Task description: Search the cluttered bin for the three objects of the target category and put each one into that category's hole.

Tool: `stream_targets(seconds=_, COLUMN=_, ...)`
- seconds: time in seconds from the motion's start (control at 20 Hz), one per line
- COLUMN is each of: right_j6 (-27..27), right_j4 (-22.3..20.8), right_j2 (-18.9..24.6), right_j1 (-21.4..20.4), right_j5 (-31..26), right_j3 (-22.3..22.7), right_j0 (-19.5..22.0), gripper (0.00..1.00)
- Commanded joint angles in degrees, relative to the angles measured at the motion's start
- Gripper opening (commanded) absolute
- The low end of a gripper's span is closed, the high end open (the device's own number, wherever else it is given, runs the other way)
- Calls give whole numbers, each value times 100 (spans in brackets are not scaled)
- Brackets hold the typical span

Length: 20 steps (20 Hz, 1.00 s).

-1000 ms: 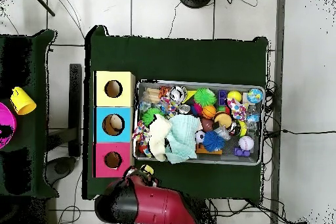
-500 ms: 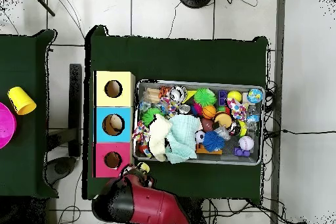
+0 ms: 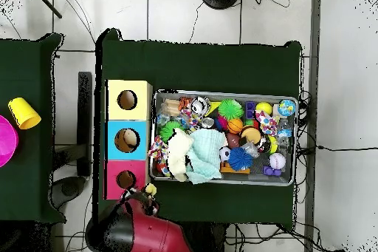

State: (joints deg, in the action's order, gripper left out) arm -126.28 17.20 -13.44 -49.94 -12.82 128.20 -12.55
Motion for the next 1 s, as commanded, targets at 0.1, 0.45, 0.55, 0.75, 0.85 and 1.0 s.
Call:
stream_targets(seconds=0.1, right_j6=-1582, right_j4=234, right_j2=-491, right_j1=30, right_j5=-1176, right_j3=-429, right_j0=-715, gripper=0)
stream_targets(seconds=0.45, right_j6=-1625, right_j4=450, right_j2=-467, right_j1=48, right_j5=-1120, right_j3=-437, right_j0=-756, gripper=0)
stream_targets(seconds=0.55, right_j6=-1595, right_j4=424, right_j2=-538, right_j1=89, right_j5=-1066, right_j3=-461, right_j0=-814, gripper=0)
stream_targets(seconds=0.75, right_j6=-1628, right_j4=286, right_j2=-828, right_j1=50, right_j5=-1512, right_j3=-729, right_j0=-1013, gripper=0)
stream_targets(seconds=0.85, right_j6=-1651, right_j4=267, right_j2=-907, right_j1=65, right_j5=-1641, right_j3=-855, right_j0=-1076, gripper=0)
stream_targets(seconds=1.0, right_j6=-1740, right_j4=333, right_j2=-970, right_j1=85, right_j5=-1703, right_j3=-974, right_j0=-1156, gripper=0)
